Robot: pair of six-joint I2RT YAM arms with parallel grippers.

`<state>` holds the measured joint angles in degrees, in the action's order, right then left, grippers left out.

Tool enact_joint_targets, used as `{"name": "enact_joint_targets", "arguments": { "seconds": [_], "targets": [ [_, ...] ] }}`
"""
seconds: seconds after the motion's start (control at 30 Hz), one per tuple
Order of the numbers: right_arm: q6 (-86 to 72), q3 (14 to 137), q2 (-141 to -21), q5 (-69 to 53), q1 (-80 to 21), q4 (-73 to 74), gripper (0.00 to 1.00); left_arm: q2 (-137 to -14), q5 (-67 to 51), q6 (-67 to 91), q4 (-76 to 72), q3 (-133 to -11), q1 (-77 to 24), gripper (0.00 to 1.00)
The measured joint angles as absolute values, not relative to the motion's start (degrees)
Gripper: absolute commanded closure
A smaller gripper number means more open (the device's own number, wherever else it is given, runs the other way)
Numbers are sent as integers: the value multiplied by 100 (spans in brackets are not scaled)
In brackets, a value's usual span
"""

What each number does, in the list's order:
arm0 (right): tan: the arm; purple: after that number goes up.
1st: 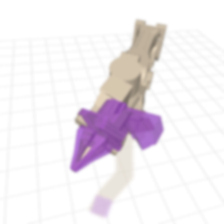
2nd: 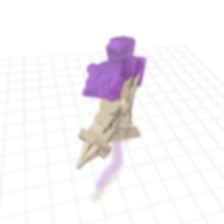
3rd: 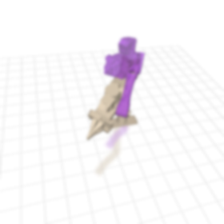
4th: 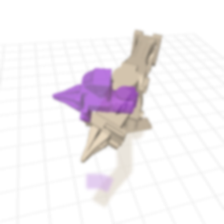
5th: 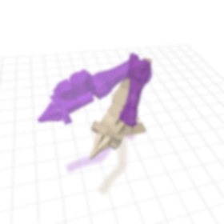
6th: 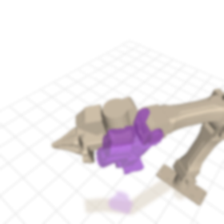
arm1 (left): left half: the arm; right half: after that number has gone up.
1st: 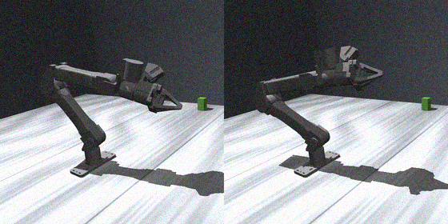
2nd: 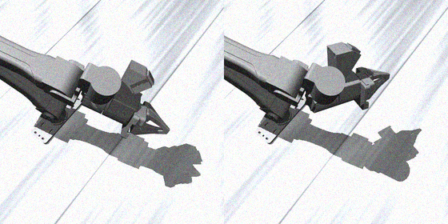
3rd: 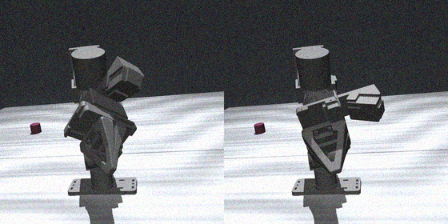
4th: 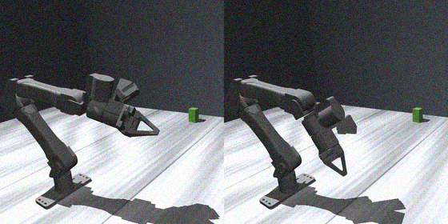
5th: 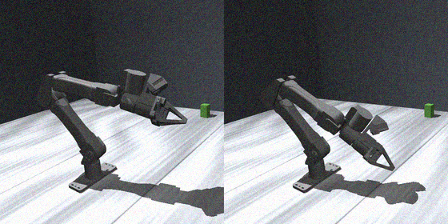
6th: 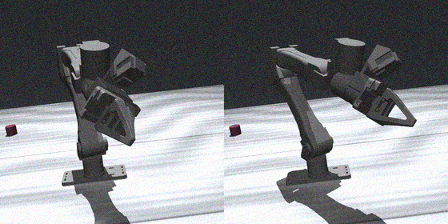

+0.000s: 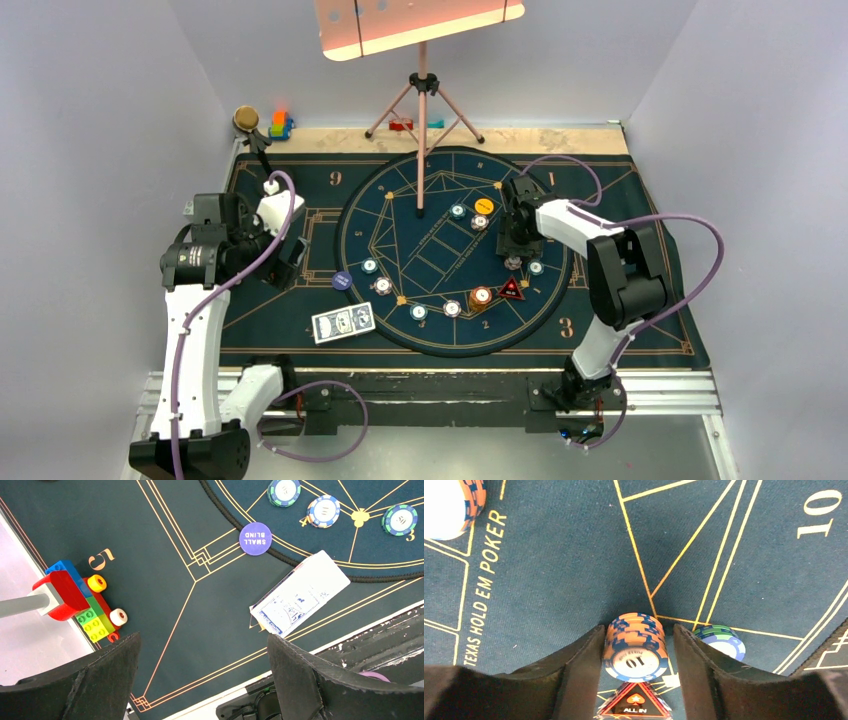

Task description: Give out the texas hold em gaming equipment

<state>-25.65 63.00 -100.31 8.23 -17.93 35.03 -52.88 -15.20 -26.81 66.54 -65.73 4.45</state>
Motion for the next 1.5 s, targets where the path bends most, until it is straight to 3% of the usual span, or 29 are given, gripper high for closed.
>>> {"name": "enact_joint_targets", "arguments": {
  "seconds": [0.13, 0.53, 0.67, 0.87, 1.23, 1.5],
  "targets": [
    [-2569, 6302, -9996, 856, -1774, 3540, 31, -5310, -1525, -2681, 6657, -6573, 445, 0],
    [-2552, 7194, -9137, 1140, -1984, 4158, 19, -5347, -1586, -2676, 6657, -6573, 445, 0],
    [-2552, 7502, -8788, 1210, -2751, 4268, 9, -5363, -1588, -2676, 6657, -6573, 445, 0],
    [-2617, 7229, -8512, 1194, -4071, 4484, 4, -5363, -1599, -2676, 6657, -6573, 445, 0],
    [-2825, 6154, -8066, 1249, -4324, 4746, 2, -5371, -1695, -2663, 6659, -6573, 445, 0],
    [-2858, 5774, -8208, 1162, -4359, 4525, 17, -5371, -1734, -2663, 6661, -6573, 445, 0]
  ]
}}
